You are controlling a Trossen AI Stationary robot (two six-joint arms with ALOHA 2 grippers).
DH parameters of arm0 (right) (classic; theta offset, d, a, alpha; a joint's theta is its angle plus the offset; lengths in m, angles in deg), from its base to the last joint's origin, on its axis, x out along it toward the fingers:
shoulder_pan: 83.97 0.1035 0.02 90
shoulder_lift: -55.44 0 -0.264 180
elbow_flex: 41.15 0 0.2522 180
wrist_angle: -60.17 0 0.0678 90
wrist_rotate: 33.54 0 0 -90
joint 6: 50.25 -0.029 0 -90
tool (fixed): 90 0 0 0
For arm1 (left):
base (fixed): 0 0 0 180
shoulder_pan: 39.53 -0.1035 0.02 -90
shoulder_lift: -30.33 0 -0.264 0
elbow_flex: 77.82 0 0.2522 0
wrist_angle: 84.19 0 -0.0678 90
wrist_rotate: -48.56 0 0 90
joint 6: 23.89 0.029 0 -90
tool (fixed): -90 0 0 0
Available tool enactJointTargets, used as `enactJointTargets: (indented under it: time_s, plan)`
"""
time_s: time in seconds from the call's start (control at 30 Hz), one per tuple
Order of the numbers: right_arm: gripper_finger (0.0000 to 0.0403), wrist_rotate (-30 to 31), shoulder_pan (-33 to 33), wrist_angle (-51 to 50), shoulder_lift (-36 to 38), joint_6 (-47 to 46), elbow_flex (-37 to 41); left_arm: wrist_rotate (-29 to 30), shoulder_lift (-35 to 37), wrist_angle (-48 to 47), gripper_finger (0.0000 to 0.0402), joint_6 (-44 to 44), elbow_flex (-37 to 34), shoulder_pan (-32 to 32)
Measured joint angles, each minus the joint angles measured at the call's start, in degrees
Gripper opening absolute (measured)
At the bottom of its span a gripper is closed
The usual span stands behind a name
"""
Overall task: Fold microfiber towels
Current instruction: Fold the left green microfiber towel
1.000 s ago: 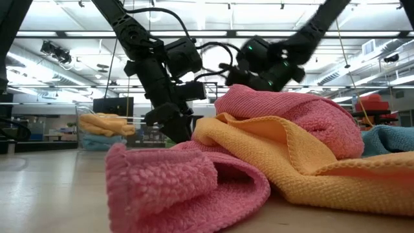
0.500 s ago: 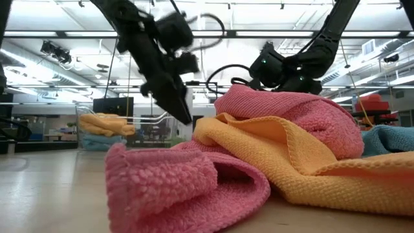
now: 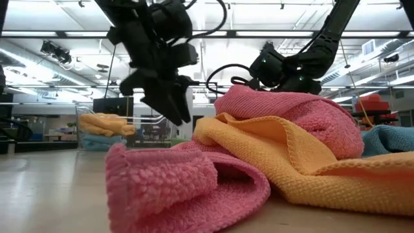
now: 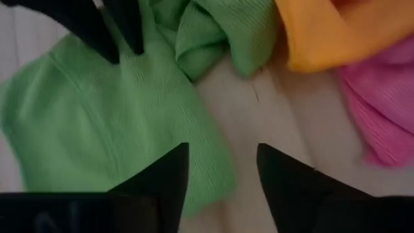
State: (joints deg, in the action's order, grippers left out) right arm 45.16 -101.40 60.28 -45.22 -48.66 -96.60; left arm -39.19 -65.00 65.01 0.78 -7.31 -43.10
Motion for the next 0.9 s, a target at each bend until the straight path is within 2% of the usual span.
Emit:
enactJointTargets:
  time_s: [0.2, 0.37, 0.5, 0.67, 0.83, 0.9]
  plan:
    - [0.0128, 0.0, 0.0, 0.4, 0.0, -0.1, 0.0, 3.3, -4.0, 5.4, 0.025, -2.3, 0.0, 1.0]
    - [0.0128, 0.0, 0.0, 0.6, 0.0, -0.5, 0.0, 5.2, -6.8, 10.2, 0.0273, -4.8, 0.0, 1.0]
    - [0.0128, 0.0, 0.0, 1.1, 0.0, -0.5, 0.0, 10.8, -9.4, 13.7, 0.0272, -4.6, 0.0, 1.8]
    - [0.0128, 0.0, 0.0, 1.1, 0.0, -0.5, 0.0, 11.9, -12.2, 17.7, 0.0262, -4.5, 0.0, 3.2]
    - [0.0128, 0.0, 0.0, 1.0, 0.0, -0.6, 0.0, 19.3, -14.8, 19.7, 0.0252, -4.5, 0.1, 4.0]
    - [0.0128, 0.0, 0.0, 0.9, 0.0, -0.8, 0.0, 19.7, -15.5, 19.9, 0.0247, -4.6, 0.3, 3.9]
